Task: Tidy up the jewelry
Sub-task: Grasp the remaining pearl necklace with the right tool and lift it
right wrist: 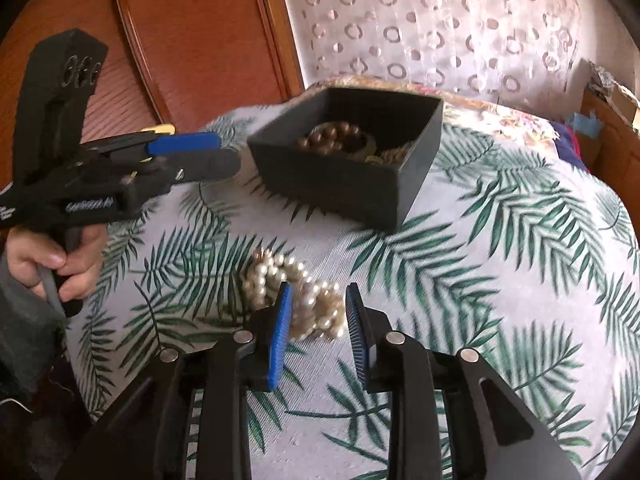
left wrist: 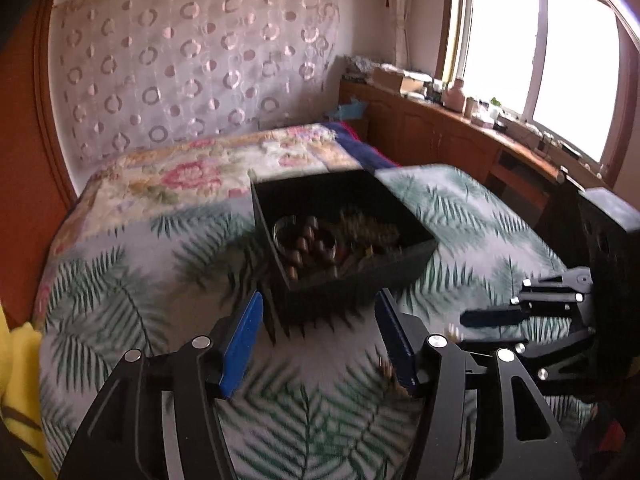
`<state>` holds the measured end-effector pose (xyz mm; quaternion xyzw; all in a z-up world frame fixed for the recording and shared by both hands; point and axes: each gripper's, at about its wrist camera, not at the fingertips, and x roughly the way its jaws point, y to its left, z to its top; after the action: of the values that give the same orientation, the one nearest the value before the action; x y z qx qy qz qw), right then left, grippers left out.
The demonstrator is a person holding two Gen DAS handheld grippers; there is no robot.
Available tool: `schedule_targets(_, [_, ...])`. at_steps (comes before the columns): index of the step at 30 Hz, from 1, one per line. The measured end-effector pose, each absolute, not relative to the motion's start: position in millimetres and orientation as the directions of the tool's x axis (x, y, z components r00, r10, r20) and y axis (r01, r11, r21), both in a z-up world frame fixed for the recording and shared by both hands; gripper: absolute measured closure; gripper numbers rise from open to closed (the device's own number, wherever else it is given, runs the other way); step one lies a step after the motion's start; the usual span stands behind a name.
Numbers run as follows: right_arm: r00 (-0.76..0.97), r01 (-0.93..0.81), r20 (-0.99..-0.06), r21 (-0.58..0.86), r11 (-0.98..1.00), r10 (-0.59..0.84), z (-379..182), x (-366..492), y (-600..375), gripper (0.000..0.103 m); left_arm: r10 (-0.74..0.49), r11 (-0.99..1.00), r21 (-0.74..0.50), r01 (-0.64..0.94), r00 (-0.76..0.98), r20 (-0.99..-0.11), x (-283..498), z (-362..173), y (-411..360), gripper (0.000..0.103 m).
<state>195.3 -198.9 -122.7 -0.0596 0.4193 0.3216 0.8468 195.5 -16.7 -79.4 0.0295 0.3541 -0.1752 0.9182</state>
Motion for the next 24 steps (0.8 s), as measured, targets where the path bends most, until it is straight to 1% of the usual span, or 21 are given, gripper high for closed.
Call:
schedule_targets(4, [0.442, -0.579, -0.759, 0.166, 0.798, 0.478, -123.2, 194.8, -196.0, 0.073, -0.295, 0.937, -0.081, 0.340, 0.647, -0.703, 185.6, -97.4, -13.6, 0.048])
schedule_targets(5, [0.438, -0.577, -0.761, 0.171, 0.799, 0.479, -122.8, 196.0, -196.7, 0.085, -0.296, 0.938, -0.091, 0.335, 0.634, -0.714, 185.4, -101.6, -12.3, 0.049])
schedule_targets(6, [0.423, -0.581, -0.761, 0.189, 0.792, 0.492, -122.3, 197.2, -197.9, 0.094, -0.299, 0.938, -0.104, 0.331, 0.621, -0.725, 184.9, -105.5, -11.6, 0.052])
schedule_targets(7, [0.409, -0.583, -0.761, 0.206, 0.786, 0.503, -120.8, 197.6, -199.7, 0.094, -0.306, 0.936, -0.116, 0.332, 0.605, -0.735, 184.4, -109.5, -12.2, 0.054])
schedule_targets(9, [0.426, -0.580, -0.754, 0.197, 0.791, 0.500, -113.8, 196.7, -204.8, 0.094, -0.309, 0.934, -0.124, 0.334, 0.587, -0.748, 182.8, -115.6, -14.9, 0.059])
schedule_targets(12, [0.451, -0.568, -0.733, 0.205, 0.797, 0.510, -96.1, 194.4, -221.4, 0.094, -0.322, 0.928, -0.138, 0.346, 0.557, -0.766, 182.0, -122.8, -23.6, 0.060])
schedule_targets(16, [0.505, -0.558, -0.696, 0.187, 0.808, 0.510, -61.9, 188.5, -243.8, 0.094, -0.329, 0.919, -0.130, 0.372, 0.542, -0.774, 183.5, -124.5, -37.0, 0.062])
schedule_targets(19, [0.529, -0.558, -0.678, 0.175, 0.811, 0.511, -43.2, 187.3, -251.1, 0.094, -0.300, 0.921, -0.089, 0.379, 0.546, -0.782, 187.2, -126.2, -47.1, 0.069])
schedule_targets(21, [0.537, -0.561, -0.669, 0.171, 0.810, 0.514, -36.0, 187.8, -253.9, 0.094, -0.306, 0.916, -0.087, 0.392, 0.540, -0.784, 189.7, -124.9, -52.7, 0.074])
schedule_targets(24, [0.543, -0.568, -0.662, 0.164, 0.807, 0.517, -30.1, 185.5, -254.9, 0.094, -0.310, 0.906, -0.076, 0.416, 0.533, -0.787, 189.3, -123.7, -60.8, 0.074])
